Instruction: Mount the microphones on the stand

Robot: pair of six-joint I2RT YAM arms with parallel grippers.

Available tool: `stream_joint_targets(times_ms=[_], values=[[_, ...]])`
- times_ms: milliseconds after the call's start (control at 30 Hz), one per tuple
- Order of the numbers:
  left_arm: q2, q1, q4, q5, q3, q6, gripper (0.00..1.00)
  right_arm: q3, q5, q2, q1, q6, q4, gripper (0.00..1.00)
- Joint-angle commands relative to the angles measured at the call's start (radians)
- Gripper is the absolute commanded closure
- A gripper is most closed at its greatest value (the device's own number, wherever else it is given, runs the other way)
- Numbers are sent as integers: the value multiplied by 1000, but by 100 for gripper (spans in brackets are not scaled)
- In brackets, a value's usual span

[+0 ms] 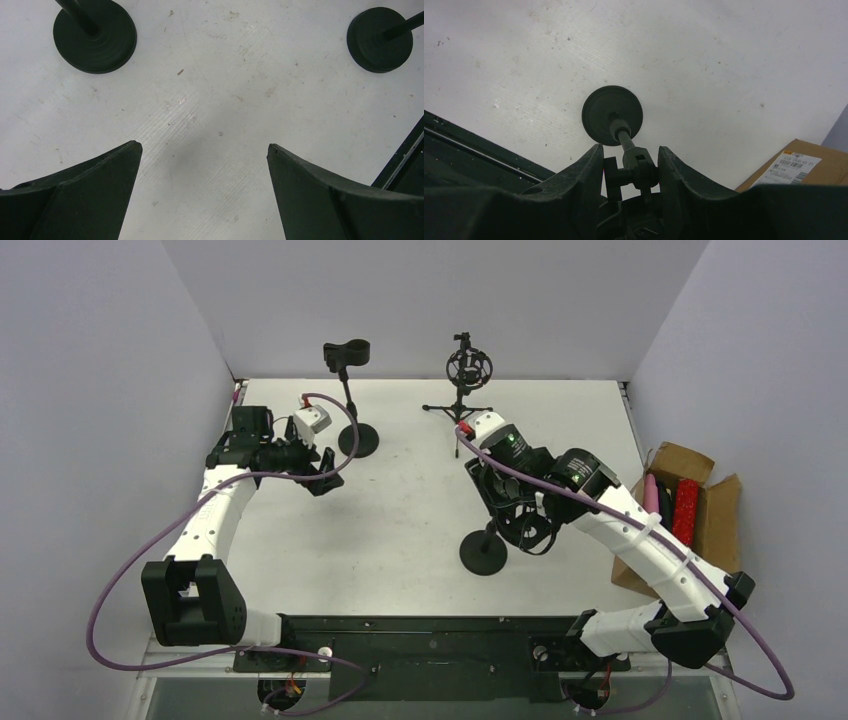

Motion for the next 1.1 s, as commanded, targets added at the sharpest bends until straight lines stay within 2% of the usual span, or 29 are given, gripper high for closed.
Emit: stream_joint_targets(times_ms=[0,200,467,833,1067], values=[[-26,-8,4,30,30,11,4,54,61,29,-57,-9,19,100],[-28,-9,9,32,30,8,4,110,131,70,-153,-11,101,100],[-32,-9,11,30,22,11,4,232,247,145,-204,-52,153,100],[-6,-9,16,46,26,4,4,459,154,382,-414,-79,243,100],[-4,-9,30,47,19,6,4,577,157,517,-471,-79,311,100]])
